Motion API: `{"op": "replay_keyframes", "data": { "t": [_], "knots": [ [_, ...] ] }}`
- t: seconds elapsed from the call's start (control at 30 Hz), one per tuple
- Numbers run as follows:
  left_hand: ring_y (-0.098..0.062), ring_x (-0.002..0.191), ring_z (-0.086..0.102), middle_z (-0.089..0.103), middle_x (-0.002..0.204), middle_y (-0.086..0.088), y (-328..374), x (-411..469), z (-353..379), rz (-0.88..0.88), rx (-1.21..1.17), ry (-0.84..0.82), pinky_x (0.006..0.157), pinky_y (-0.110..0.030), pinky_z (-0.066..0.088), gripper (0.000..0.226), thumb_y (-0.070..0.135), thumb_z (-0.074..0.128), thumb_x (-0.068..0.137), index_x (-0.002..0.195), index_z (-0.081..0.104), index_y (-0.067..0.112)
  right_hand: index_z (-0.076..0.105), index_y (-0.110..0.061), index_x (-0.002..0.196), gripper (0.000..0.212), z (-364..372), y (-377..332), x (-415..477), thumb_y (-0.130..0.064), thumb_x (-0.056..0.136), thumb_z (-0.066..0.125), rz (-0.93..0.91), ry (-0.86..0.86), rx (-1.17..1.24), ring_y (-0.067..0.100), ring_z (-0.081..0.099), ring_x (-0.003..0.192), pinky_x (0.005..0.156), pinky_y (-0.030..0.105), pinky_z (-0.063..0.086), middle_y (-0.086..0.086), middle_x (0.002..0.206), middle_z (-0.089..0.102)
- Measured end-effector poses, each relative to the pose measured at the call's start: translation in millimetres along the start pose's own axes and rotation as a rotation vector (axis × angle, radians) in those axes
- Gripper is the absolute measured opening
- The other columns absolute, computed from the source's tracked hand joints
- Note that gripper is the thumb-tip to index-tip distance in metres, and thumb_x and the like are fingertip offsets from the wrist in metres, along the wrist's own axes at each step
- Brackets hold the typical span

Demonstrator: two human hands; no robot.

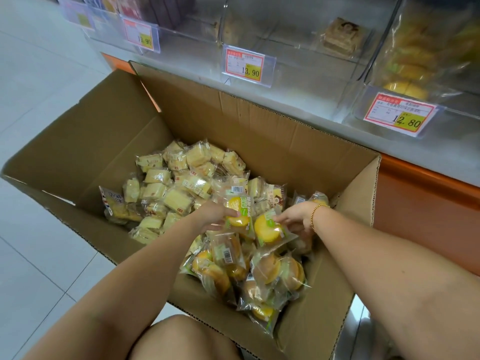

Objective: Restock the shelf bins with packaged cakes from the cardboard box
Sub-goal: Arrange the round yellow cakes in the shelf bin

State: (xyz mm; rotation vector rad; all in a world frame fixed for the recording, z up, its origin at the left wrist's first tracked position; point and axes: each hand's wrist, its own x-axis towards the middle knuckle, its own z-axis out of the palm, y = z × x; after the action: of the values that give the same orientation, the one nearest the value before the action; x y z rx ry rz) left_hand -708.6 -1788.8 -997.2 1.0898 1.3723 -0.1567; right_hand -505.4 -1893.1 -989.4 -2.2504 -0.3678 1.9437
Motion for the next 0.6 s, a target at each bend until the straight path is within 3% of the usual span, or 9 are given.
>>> {"op": "replay_keyframes", "data": {
  "t": [0.1,0.17,0.2,0.3,0.33,0.4,0.47,0.53,0.6],
  "knots": [
    [-0.027,0.117,0.053,0.052,0.137,-0.014,3,-13,0,-0.012,-0.006,0.004,0.094,-0.037,0.050,0.056,0.017,0.079,0.078,0.124,0.054,-0.001,0.058,-0.010,0.099,0.029,8,-2,-2,-0.026,0.082,0.075,-0.048,-0.018,0.080,0.015,0.058,0.102,0.086,0.034,0.044,-0.003,0.099,0.062],
    [-0.033,0.128,0.048,0.045,0.143,-0.020,5,-22,-1,-0.009,-0.012,0.007,0.094,-0.038,0.051,0.061,0.012,0.077,0.079,0.129,0.047,-0.005,0.055,-0.009,0.094,0.033,19,-4,-5,-0.028,0.079,0.077,-0.098,0.012,0.001,0.019,0.055,0.092,0.085,0.034,0.047,0.003,0.084,0.054],
    [-0.035,0.128,0.048,0.044,0.143,-0.023,6,-26,-2,-0.005,-0.016,0.010,0.090,-0.039,0.053,0.062,0.010,0.076,0.080,0.131,0.043,-0.007,0.054,-0.009,0.089,0.034,24,-5,-7,-0.030,0.078,0.079,-0.129,0.035,-0.062,0.019,0.054,0.084,0.074,0.031,0.047,0.003,0.080,0.050],
    [-0.023,0.090,0.066,0.061,0.118,-0.024,8,-34,-8,-0.026,-0.012,-0.020,0.062,-0.031,0.059,0.061,0.011,0.078,0.076,0.125,0.047,-0.010,0.049,-0.011,0.076,0.037,31,-11,-18,-0.031,0.076,0.080,-0.190,0.113,-0.195,0.013,0.047,0.059,0.050,0.025,0.039,0.002,0.068,0.049],
    [-0.019,0.077,0.065,0.063,0.108,-0.021,10,-38,-12,-0.027,-0.020,-0.038,0.066,-0.032,0.059,0.061,0.015,0.080,0.072,0.120,0.051,-0.009,0.050,-0.010,0.077,0.036,28,-14,-22,-0.031,0.076,0.080,-0.207,0.142,-0.211,0.012,0.048,0.058,0.050,0.024,0.040,0.002,0.068,0.051],
    [-0.020,0.076,0.068,0.058,0.123,-0.022,15,-42,-23,0.005,-0.108,-0.049,0.084,-0.038,0.058,0.064,0.020,0.080,0.068,0.120,0.054,-0.006,0.052,-0.009,0.078,0.036,18,-21,-37,-0.030,0.074,0.082,-0.273,0.197,-0.188,0.013,0.051,0.060,0.055,0.025,0.044,0.003,0.070,0.054],
    [-0.024,0.086,0.072,0.050,0.137,-0.022,25,-49,-33,0.058,-0.245,-0.065,0.086,-0.039,0.057,0.070,0.021,0.083,0.065,0.124,0.054,-0.003,0.059,-0.008,0.094,0.043,3,-26,-52,-0.033,0.069,0.084,-0.425,0.267,-0.206,0.017,0.058,0.075,0.065,0.027,0.048,0.002,0.087,0.061],
    [-0.029,0.101,0.069,0.058,0.131,-0.019,39,-65,-33,0.114,-0.395,-0.132,0.084,-0.037,0.057,0.065,0.021,0.079,0.067,0.124,0.055,0.001,0.061,-0.015,0.111,0.056,-13,-27,-73,-0.035,0.065,0.087,-0.601,0.333,-0.189,0.019,0.060,0.097,0.083,0.032,0.051,-0.001,0.106,0.063],
    [-0.030,0.106,0.065,0.068,0.114,-0.016,53,-80,-29,0.182,-0.510,-0.195,0.094,-0.038,0.052,0.047,0.022,0.070,0.072,0.115,0.059,0.006,0.060,-0.022,0.114,0.060,-28,-21,-101,-0.032,0.063,0.088,-0.736,0.368,-0.023,0.018,0.059,0.105,0.092,0.037,0.050,-0.003,0.112,0.063]
  ]
}}
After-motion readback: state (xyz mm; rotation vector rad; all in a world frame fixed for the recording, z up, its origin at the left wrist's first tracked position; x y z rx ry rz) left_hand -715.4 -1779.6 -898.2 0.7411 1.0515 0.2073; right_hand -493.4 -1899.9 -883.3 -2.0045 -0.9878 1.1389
